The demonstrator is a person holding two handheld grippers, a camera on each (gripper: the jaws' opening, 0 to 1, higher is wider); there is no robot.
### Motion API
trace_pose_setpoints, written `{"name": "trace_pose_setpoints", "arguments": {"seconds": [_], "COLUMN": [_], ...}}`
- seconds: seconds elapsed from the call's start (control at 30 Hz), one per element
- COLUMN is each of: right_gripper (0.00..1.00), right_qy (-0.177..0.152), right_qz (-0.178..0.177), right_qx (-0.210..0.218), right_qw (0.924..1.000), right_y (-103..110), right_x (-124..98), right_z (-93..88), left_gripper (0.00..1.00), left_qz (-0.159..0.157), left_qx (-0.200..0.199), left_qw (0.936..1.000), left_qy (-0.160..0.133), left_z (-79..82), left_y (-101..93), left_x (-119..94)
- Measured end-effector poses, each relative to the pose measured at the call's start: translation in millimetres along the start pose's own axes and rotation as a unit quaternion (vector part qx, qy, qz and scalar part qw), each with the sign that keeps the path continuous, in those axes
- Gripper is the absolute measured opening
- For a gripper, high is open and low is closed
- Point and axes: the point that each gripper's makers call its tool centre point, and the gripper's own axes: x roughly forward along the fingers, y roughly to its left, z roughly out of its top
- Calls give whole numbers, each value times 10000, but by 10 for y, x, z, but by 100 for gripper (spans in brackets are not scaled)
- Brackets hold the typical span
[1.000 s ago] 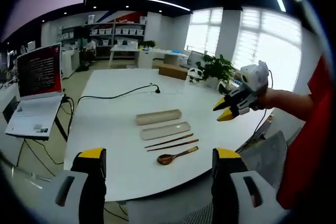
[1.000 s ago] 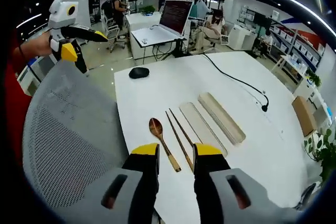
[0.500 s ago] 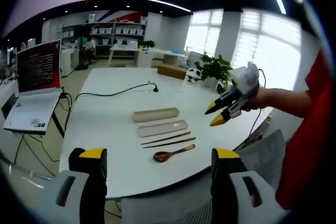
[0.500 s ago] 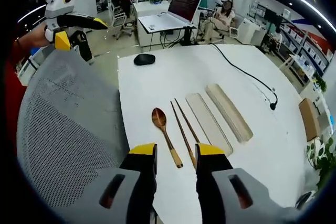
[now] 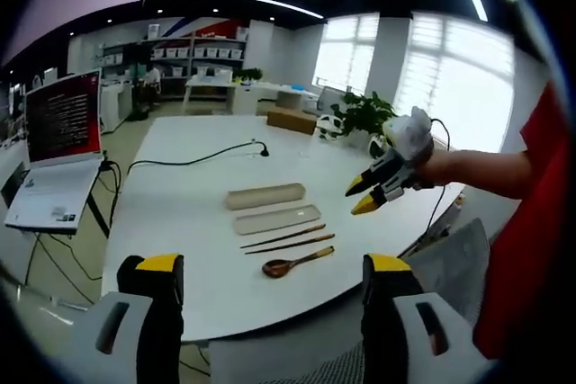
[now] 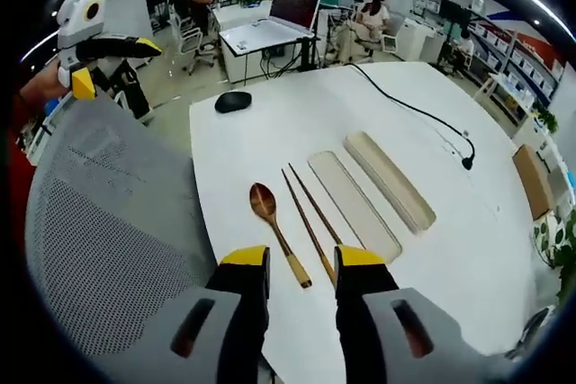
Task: Arrange the utensils inside the cutlery case until each visible utensil rests in its matching compartment.
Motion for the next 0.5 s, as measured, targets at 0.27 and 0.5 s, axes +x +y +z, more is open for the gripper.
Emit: {"name": "trace_pose_setpoints", "arguments": {"seconds": [0.27,0.5], "right_gripper": [27,26], "right_qy": [1,194], "right_qz": [72,142], "right_qx": [131,-172], "right_qw": [9999,9996], "right_y": [-19,-6], "right_x": [229,371], "right_z": [-101,-125], "left_gripper": [83,83], "left_qz": [-29,-28], "left_qx": [-8,-76], "left_qw": [10000,10000], "left_qy": [-15,5], "left_z": [-1,-46], "left_y": [-28,-47], "left_x": [-3,-17]}}
